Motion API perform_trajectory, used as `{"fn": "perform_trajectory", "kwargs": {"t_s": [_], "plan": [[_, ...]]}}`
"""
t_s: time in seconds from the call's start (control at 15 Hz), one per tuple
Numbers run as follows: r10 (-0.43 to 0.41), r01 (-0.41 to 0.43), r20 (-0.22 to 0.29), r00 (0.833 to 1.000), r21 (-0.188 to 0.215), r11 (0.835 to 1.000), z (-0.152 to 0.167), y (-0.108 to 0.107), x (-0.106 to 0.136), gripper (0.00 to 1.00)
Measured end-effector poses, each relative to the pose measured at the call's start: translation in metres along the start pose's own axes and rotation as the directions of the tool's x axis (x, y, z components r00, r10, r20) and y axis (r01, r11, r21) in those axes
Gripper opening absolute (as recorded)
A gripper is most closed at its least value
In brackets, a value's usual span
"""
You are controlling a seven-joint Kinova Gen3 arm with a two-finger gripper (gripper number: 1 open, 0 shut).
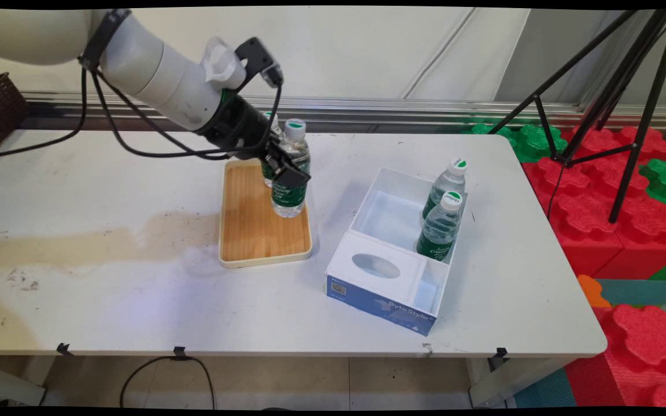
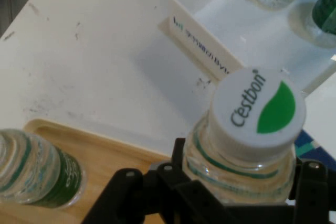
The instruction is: Place the picked object on the tray
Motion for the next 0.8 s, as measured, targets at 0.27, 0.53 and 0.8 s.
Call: {"fn": "perform_trajectory", "kwargs": {"t_s": [0.27,0.53,0.8], "plan": [[0.018,-0.018,-0.011,1.0,-0.015,1.0,0.005,-0.011,-0.024,0.0],[0.042,-0.043,-0.023,0.999,-0.051,0.998,0.015,-0.015,-0.051,0.0],[0.06,-0.063,-0.044,0.997,-0.067,0.996,0.03,-0.019,-0.066,0.0]]}}
